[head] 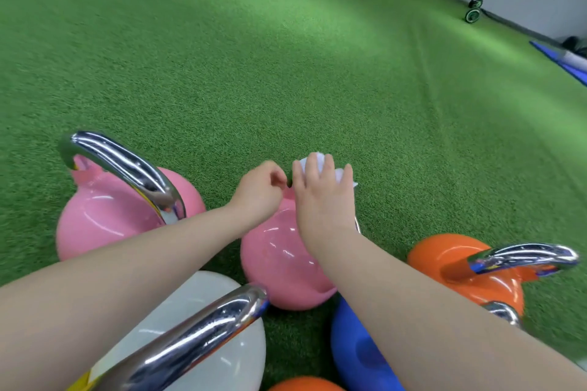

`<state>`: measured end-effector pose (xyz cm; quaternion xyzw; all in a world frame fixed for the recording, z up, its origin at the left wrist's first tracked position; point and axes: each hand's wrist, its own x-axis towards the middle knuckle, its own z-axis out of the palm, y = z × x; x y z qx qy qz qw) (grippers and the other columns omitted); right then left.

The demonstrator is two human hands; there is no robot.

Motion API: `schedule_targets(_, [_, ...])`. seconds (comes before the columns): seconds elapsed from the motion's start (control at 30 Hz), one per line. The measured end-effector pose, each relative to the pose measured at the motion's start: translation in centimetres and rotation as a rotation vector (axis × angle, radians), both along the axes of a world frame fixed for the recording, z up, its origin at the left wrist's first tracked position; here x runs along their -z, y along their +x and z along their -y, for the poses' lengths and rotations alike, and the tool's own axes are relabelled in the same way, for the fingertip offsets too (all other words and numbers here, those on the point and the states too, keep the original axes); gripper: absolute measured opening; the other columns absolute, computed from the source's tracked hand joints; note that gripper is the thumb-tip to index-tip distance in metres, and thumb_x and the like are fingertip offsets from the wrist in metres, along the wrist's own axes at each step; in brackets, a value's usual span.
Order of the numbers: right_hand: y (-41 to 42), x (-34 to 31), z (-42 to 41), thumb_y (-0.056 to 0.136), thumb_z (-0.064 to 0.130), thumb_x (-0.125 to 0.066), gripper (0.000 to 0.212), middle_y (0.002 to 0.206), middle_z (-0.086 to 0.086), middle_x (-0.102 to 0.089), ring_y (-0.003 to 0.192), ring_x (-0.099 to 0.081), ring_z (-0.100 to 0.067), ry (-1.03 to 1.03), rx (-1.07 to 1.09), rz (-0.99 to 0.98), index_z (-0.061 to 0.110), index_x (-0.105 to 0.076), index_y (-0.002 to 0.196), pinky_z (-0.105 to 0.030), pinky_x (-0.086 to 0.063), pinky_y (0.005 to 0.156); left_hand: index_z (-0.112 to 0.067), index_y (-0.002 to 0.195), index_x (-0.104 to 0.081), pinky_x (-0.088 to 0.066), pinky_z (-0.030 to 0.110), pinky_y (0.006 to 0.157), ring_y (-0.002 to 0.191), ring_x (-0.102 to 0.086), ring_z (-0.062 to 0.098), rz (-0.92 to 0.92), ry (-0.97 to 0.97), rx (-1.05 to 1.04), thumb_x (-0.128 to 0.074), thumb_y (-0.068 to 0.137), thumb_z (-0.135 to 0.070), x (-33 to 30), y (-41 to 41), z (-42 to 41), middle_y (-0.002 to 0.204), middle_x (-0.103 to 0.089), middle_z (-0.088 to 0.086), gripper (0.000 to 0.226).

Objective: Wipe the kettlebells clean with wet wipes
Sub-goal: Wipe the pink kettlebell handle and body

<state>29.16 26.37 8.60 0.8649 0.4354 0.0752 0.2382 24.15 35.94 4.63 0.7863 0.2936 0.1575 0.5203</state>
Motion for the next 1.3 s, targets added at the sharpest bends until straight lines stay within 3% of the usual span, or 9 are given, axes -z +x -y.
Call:
schedule_targets(0.07, [-0.3, 0.7, 1.8, 0.097, 0.025, -0.028, 0.06, 0.156, -0.016, -0.002, 0.143, -0.006, -0.036, -0.02, -0.07, 0.039, 0.008, -0.003, 0.149, -0.057, -0.012, 0.112, -0.014, 0.077, -0.058, -0.05, 0.027, 0.07, 0.074, -0.058, 0.016, -0.15, -0.215, 0.216, -0.042, 0.086, 0.006, 0.0, -0.3, 0.3, 0.083, -0.061, 0.005, 0.028])
schedule_targets(0.2, [-1.5, 2.9, 4.9, 0.086, 0.018, -0.025, 0.057, 0.145, -0.013, -0.04, 0.128, -0.044, -0.033, 0.278, -0.007, 0.068, 0.009, -0.039, 0.14, -0.051, -0.039, 0.1, -0.013, 0.083, -0.06, -0.048, 0.013, 0.059, 0.07, -0.058, 0.008, -0.201, -0.295, 0.413, -0.041, 0.089, 0.006, -0.6, -0.9, 2.0, 0.084, -0.062, 0.001, 0.028])
schedule_targets(0.4, [-4.8, 5.8, 8.8, 0.076, 0.011, -0.026, 0.061, 0.147, -0.015, -0.026, 0.132, -0.027, -0.04, 0.439, -0.012, 0.02, -0.004, -0.049, 0.13, -0.056, -0.029, 0.099, 0.006, 0.1, -0.064, -0.047, 0.019, 0.072, 0.079, -0.057, 0.01, -0.225, -0.357, 0.562, -0.046, 0.085, 0.006, -3.2, -1.2, 5.0, 0.084, -0.06, 0.006, 0.023])
schedule_targets(0.57, [-5.0, 4.3, 7.8, 0.072, 0.016, -0.051, 0.067, 0.144, -0.023, -0.037, 0.131, -0.035, -0.042, 0.477, 0.084, -0.087, -0.005, -0.037, 0.134, -0.052, -0.042, 0.098, -0.001, 0.136, -0.042, -0.057, 0.019, 0.071, 0.097, -0.065, 0.018, -0.125, -0.654, 0.402, -0.039, 0.084, 0.011, -3.7, -1.2, 5.1, 0.122, -0.061, 0.017, 0.053])
schedule_targets(0.7, [-2.9, 2.0, 5.6, 0.078, 0.01, -0.032, 0.057, 0.14, -0.022, -0.045, 0.128, -0.046, -0.037, 0.495, 0.052, -0.183, -0.006, -0.049, 0.13, -0.051, -0.047, 0.095, 0.002, 0.135, -0.042, -0.056, 0.02, 0.068, 0.084, -0.064, 0.015, 0.016, -0.825, 0.209, -0.038, 0.086, 0.011, -4.5, -0.4, 4.5, 0.101, -0.064, 0.01, 0.05])
schedule_targets(0.87, [-1.0, -0.1, 6.0, 0.09, -0.003, -0.033, 0.069, 0.158, -0.008, 0.006, 0.146, 0.003, -0.015, 0.479, 0.103, -0.476, 0.003, 0.004, 0.148, -0.026, 0.0, 0.117, -0.002, 0.103, -0.059, -0.047, 0.026, 0.07, 0.089, -0.049, 0.019, -0.083, -0.623, 0.313, -0.041, 0.079, 0.011, -4.4, -0.9, 4.6, 0.095, -0.05, 0.013, 0.032])
schedule_targets(1.0, [-3.0, 1.1, 7.9, 0.096, 0.01, -0.031, 0.059, 0.158, -0.006, -0.007, 0.145, -0.011, -0.017, 0.737, 0.251, -0.691, 0.007, -0.005, 0.149, -0.023, -0.01, 0.115, 0.002, 0.095, -0.058, -0.042, 0.031, 0.067, 0.112, -0.052, 0.025, -0.234, -0.377, 0.492, -0.047, 0.059, -0.006, -3.1, -1.6, 5.6, 0.117, -0.056, 0.018, 0.039])
schedule_targets(1.17, [-4.8, 3.2, 9.3, 0.099, 0.017, -0.029, 0.055, 0.15, -0.009, -0.031, 0.132, -0.038, -0.022, 0.955, 0.552, -0.823, 0.01, -0.01, 0.15, -0.024, -0.03, 0.101, 0.004, 0.102, -0.051, -0.04, 0.05, 0.091, 0.1, -0.053, 0.024, -0.437, -0.058, 0.858, -0.038, 0.053, -0.015, -1.4, -2.2, 6.4, 0.108, -0.056, 0.021, 0.054])
schedule_targets(1.3, [-5.0, 4.4, 9.0, 0.099, 0.014, -0.038, 0.043, 0.137, -0.016, -0.048, 0.124, -0.047, -0.027, 1.023, 0.919, -0.998, 0.003, -0.03, 0.14, -0.023, -0.033, 0.092, -0.008, 0.128, -0.044, -0.042, 0.039, 0.096, 0.114, -0.051, 0.027, -0.606, 0.091, 0.974, -0.038, 0.063, -0.014, -0.3, -2.2, 6.4, 0.128, -0.05, 0.017, 0.066])
